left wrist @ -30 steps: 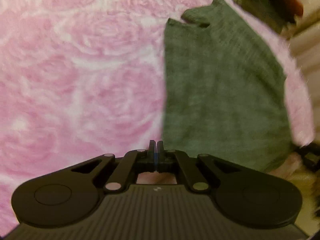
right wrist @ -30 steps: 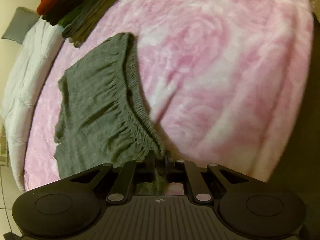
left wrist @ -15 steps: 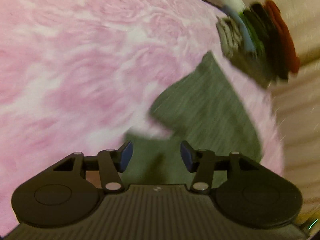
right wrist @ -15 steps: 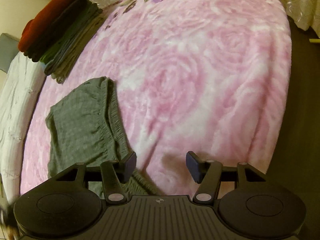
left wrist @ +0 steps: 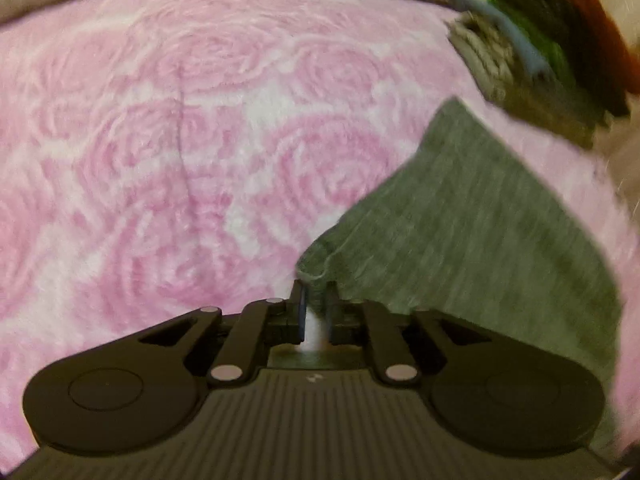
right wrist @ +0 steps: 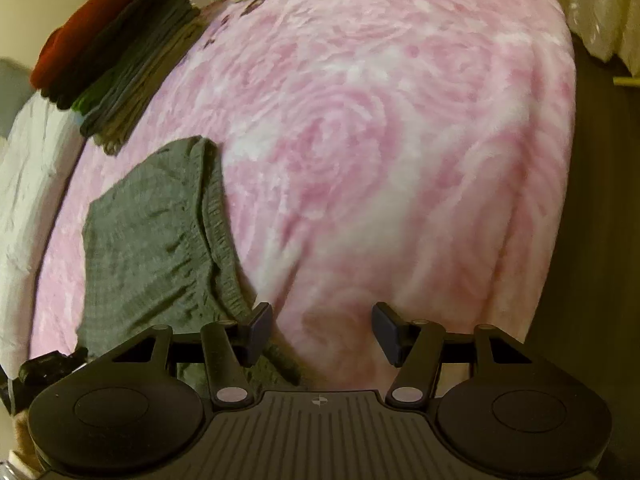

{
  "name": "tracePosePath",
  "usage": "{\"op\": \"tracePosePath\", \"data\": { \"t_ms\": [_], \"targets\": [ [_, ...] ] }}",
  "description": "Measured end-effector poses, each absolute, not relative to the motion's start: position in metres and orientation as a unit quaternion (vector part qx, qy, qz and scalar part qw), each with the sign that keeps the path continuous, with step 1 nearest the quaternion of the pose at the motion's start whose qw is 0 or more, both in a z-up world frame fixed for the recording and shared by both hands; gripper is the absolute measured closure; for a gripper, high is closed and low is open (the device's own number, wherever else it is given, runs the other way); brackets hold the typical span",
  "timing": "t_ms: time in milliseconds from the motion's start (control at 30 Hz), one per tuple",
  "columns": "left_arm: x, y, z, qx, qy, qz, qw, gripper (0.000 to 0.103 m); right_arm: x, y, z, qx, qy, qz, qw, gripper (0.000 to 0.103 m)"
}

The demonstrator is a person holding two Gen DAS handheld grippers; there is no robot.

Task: Fold clothes
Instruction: 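Grasp the garment hem with the left tool while the right tool holds the waistband, then open both tools and lay the grey plaid shorts flat on the blanket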

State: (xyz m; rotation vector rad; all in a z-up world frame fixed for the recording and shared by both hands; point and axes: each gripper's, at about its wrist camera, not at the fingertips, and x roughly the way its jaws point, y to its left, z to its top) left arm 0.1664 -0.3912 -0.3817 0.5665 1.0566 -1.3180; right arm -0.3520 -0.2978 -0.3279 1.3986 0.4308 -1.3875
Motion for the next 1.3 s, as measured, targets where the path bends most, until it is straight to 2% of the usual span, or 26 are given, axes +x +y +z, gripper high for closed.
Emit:
{"op": "tracePosePath", "data": {
  "t_ms": [33,100,133,167,300,367,400,433,500,533,567,600,633,667,767,867,900,933,967,1000,1033,1100,1167,1267,1300],
  "targets": [
    [0.166,-0.385,-0.379,0.251,0.451,-0.573,0.636,0.083,-0.349,-0.298,-0.326,0.581,0.187,-0.581,0.538,0.044],
    [0.172,-0.366,-0.368,0.236,0.45,-0.558,0.656,0.082,-0.346,-0.296,-0.323,0.576,0.193,-0.574,0.55,0.042],
    [0.177,-0.352,-0.363,0.225,0.46,-0.552,0.658,0.079,-0.344,-0.293,-0.321,0.575,0.193,-0.569,0.555,0.03],
    [0.182,-0.335,-0.359,0.218,0.475,-0.544,0.657,0.078,-0.344,-0.29,-0.32,0.578,0.19,-0.563,0.56,0.023],
    [0.184,-0.249,-0.35,0.195,0.563,-0.498,0.63,0.074,-0.344,-0.275,-0.319,0.602,0.175,-0.525,0.576,0.024],
    [0.181,-0.202,-0.348,0.184,0.609,-0.471,0.611,0.069,-0.344,-0.271,-0.323,0.616,0.167,-0.508,0.579,0.024],
    [0.18,-0.179,-0.347,0.178,0.631,-0.458,0.601,0.059,-0.343,-0.27,-0.326,0.621,0.163,-0.5,0.581,0.024],
    [0.176,-0.158,-0.348,0.161,0.654,-0.443,0.592,0.054,-0.342,-0.271,-0.328,0.625,0.159,-0.494,0.583,0.024],
    [0.165,-0.14,-0.354,0.135,0.667,-0.427,0.596,0.054,-0.339,-0.273,-0.332,0.629,0.152,-0.483,0.59,0.024],
    [0.16,-0.134,-0.357,0.126,0.668,-0.421,0.601,0.056,-0.336,-0.274,-0.335,0.626,0.156,-0.483,0.592,0.026],
    [0.155,-0.128,-0.36,0.118,0.668,-0.414,0.606,0.056,-0.334,-0.277,-0.339,0.623,0.166,-0.488,0.588,0.04],
    [0.151,-0.127,-0.361,0.119,0.662,-0.415,0.612,0.066,-0.331,-0.279,-0.343,0.62,0.177,-0.493,0.585,0.051],
    [0.148,-0.13,-0.359,0.131,0.65,-0.422,0.618,0.103,-0.329,-0.281,-0.345,0.616,0.188,-0.497,0.582,0.076],
    [0.145,-0.133,-0.358,0.142,0.637,-0.429,0.624,0.103,-0.329,-0.282,-0.346,0.611,0.199,-0.498,0.582,0.092],
    [0.141,-0.132,-0.35,0.204,0.59,-0.426,0.655,0.103,-0.328,-0.283,-0.342,0.591,0.234,-0.503,0.586,0.094],
    [0.139,-0.127,-0.345,0.266,0.548,-0.415,0.675,0.103,-0.322,-0.28,-0.333,0.558,0.269,-0.506,0.6,0.093],
    [0.139,-0.124,-0.343,0.278,0.541,-0.413,0.678,0.103,-0.319,-0.279,-0.331,0.55,0.28,-0.506,0.603,0.088],
    [0.138,-0.123,-0.338,0.276,0.541,-0.414,0.678,0.103,-0.317,-0.279,-0.33,0.541,0.29,-0.505,0.606,0.069],
    [0.138,-0.123,-0.333,0.268,0.545,-0.419,0.675,0.1,-0.314,-0.278,-0.327,0.531,0.298,-0.508,0.61,0.056],
    [0.137,-0.122,-0.331,0.252,0.558,-0.42,0.67,0.085,-0.311,-0.275,-0.32,0.517,0.3,-0.517,0.613,0.051],
    [0.136,-0.12,-0.331,0.231,0.576,-0.419,0.663,0.064,-0.309,-0.272,-0.314,0.506,0.3,-0.523,0.617,0.046],
    [0.135,-0.119,-0.334,0.187,0.614,-0.411,0.648,0.057,-0.306,-0.265,-0.304,0.501,0.285,-0.527,0.625,0.046],
    [0.138,-0.116,-0.347,0.139,0.641,-0.392,0.645,0.057,-0.306,-0.258,-0.305,0.522,0.267,-0.527,0.615,0.046],
    [0.144,-0.114,-0.36,0.09,0.656,-0.375,0.649,0.07,-0.31,-0.247,-0.317,0.55,0.239,-0.536,0.594,0.046],
    [0.146,-0.114,-0.361,0.081,0.655,-0.373,0.652,0.103,-0.311,-0.242,-0.321,0.557,0.23,-0.542,0.586,0.046]
  ]
}}
